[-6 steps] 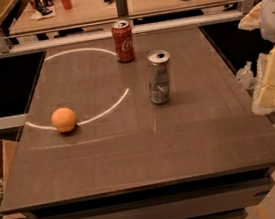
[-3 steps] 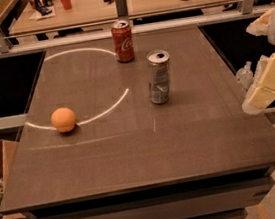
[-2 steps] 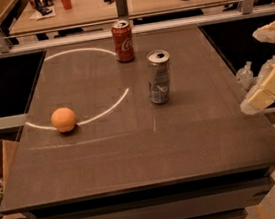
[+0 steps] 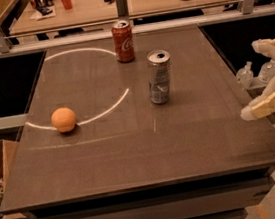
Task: Pick redbull can
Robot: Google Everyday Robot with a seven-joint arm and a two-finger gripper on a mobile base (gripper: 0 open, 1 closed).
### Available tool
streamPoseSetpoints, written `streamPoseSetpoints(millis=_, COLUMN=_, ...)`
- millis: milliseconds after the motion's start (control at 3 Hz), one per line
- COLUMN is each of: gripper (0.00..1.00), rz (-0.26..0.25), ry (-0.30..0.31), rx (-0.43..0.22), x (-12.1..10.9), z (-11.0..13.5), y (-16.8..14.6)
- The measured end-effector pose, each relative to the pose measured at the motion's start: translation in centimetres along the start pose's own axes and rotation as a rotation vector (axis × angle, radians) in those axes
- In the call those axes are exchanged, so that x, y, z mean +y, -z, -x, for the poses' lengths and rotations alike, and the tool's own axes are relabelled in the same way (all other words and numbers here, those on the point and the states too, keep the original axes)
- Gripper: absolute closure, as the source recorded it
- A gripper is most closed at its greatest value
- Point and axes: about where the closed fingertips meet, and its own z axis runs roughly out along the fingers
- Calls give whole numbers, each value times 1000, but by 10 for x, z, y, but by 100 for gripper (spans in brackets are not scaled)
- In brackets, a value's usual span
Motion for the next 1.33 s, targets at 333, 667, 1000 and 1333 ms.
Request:
streamPoseSetpoints(millis=333, gripper=0, rz=6, ry=-48, rx=-127, x=12, z=-5, y=-14)
streamPoseSetpoints(millis=667, gripper=0, rz=8, ry=-45, rx=-131, x=13, z=-4, y=-17)
streamPoseSetpoints(millis=1000, gripper=0, rz=-22, ry=-72, rx=-149, x=11, z=-4, y=-30)
streamPoseSetpoints(millis=1333, gripper=0, rz=-70, ry=-118, rx=-177, x=7, z=3, y=-53)
